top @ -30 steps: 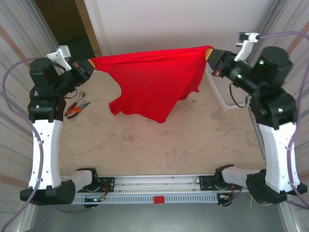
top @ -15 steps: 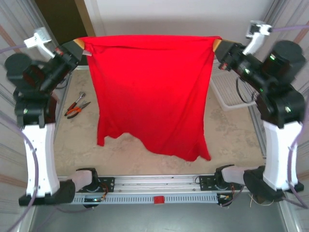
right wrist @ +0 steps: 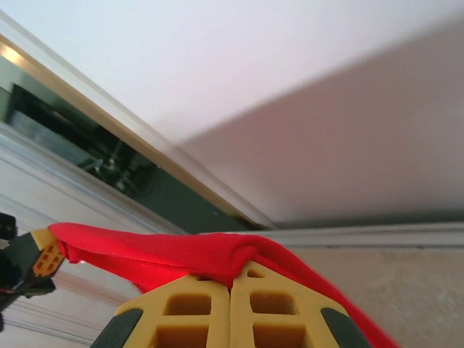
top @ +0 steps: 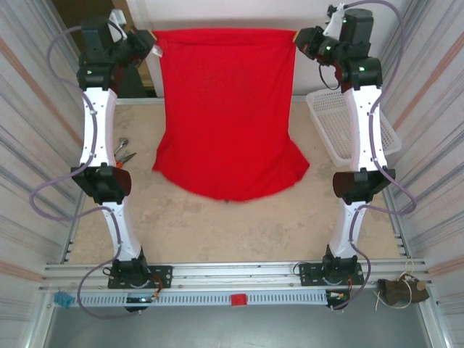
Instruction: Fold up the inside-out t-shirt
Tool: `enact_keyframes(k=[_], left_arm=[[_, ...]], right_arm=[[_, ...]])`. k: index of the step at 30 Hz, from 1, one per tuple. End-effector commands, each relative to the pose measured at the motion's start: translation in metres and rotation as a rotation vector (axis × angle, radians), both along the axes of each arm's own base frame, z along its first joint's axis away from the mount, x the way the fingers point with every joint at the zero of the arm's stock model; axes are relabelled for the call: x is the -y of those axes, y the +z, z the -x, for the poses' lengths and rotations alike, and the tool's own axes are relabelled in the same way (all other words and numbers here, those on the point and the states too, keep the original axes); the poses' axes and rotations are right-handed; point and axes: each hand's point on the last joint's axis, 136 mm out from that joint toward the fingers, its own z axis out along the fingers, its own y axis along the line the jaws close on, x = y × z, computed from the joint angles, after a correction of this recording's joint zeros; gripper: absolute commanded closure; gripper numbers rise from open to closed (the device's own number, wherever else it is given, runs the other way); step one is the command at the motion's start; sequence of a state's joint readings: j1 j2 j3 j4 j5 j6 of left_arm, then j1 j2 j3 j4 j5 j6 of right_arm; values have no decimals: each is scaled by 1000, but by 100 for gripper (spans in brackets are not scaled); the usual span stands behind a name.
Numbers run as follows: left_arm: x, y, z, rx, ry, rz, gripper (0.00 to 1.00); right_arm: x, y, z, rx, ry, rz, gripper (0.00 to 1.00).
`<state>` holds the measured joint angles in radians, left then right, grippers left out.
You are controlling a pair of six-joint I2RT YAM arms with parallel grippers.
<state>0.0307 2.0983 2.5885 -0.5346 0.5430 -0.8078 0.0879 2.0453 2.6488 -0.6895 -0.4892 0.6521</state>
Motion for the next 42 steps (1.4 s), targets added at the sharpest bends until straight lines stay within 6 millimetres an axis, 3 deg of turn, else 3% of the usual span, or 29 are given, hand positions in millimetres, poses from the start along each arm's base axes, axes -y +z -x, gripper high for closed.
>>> enact_keyframes(k=[1, 3, 5, 7, 9, 13, 14, 17, 20, 22, 26, 32, 36, 38, 40, 42], left_arm=[[-17, 96, 53, 214, 47, 34, 100], [-16, 96, 64, 216, 42, 22, 100], [-13, 83, 75, 192, 30, -3, 100], [-11, 49, 82, 124, 15, -23, 100], [-6, 5, 93, 59, 3, -43, 100], [-2, -118, 125, -136, -10, -63, 100], [0, -150, 136, -184, -17, -68, 100], [1, -244, 173, -346, -18, -96, 100], [-1, -316, 213, -471, -5, -106, 100], [-1, -353, 242, -547, 6, -110, 100], [1, -405, 292, -649, 35, -121, 100], [-8, -430, 326, -697, 71, -161, 100], [-7, -422, 335, -689, 63, -163, 68], [-7, -407, 341, -671, 63, -170, 45], [-10, -392, 346, -647, 82, -187, 35], [-8, -374, 347, -606, 90, -170, 30]], right_arm=[[36, 89, 50, 193, -58, -87, 100], [41, 81, 56, 172, -65, -66, 100], [39, 66, 64, 138, -59, -35, 100], [34, 37, 73, 82, -56, 0, 100], [32, -6, 85, 20, -69, 27, 100], [35, -138, 122, -200, -107, 16, 100], [34, -180, 139, -271, -113, 23, 100], [35, -283, 182, -457, -152, 67, 100], [40, -356, 228, -610, -203, 87, 100], [42, -382, 259, -661, -240, 115, 100], [50, -410, 300, -722, -315, 152, 100], [58, -428, 315, -772, -345, 191, 100], [65, -439, 326, -845, -374, 230, 98], [75, -437, 339, -886, -429, 257, 60], [84, -423, 346, -857, -478, 268, 46], [88, -403, 347, -780, -496, 244, 42]])
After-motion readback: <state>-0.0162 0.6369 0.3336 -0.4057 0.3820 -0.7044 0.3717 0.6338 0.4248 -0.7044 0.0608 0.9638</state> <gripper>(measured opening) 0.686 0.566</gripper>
